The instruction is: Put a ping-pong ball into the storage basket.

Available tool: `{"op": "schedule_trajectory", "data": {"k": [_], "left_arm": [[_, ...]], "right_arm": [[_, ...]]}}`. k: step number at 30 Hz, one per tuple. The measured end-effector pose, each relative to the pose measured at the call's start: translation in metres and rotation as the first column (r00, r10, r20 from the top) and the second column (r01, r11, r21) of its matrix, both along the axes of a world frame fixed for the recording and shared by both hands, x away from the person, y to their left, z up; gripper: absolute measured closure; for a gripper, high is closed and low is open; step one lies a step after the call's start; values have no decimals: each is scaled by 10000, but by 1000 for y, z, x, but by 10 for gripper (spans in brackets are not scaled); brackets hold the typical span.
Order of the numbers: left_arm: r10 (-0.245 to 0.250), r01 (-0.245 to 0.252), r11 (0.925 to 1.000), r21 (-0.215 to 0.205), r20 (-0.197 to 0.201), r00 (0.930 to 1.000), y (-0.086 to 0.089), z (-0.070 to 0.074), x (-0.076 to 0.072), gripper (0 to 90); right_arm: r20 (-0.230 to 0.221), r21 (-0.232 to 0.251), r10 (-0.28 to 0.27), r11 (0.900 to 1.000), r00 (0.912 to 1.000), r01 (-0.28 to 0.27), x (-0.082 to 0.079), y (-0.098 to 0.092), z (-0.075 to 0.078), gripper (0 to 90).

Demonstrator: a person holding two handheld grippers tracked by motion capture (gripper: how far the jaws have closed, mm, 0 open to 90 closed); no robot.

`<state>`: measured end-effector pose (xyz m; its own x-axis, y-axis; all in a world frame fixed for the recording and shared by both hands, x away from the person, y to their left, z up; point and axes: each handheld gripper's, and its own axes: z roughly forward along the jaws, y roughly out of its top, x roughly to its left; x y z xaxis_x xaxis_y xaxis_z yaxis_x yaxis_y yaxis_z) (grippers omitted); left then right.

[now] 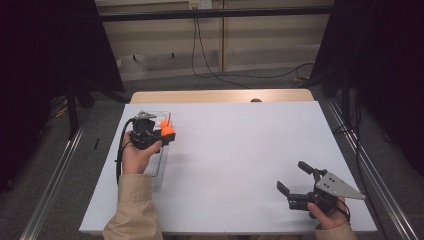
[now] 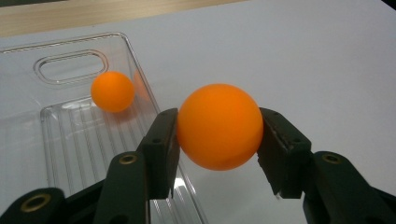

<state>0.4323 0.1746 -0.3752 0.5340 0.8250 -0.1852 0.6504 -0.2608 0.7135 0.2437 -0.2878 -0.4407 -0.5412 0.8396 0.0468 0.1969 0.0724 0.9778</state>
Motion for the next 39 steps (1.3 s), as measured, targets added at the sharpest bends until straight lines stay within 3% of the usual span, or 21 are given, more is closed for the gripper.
{"op": "schedule_trajectory", "data": {"k": [18,39], "left_arm": [[258,-258,9997,-16,45,9997,9,-1,0,509],[720,-725,9968,344,130,9973,21,-5,1,509]], "right_arm": [[-16,13,10,10000,10000,-10,0,0,0,28],[-8,-20,27,10000,10000,-27,0,1,0,28]]}}
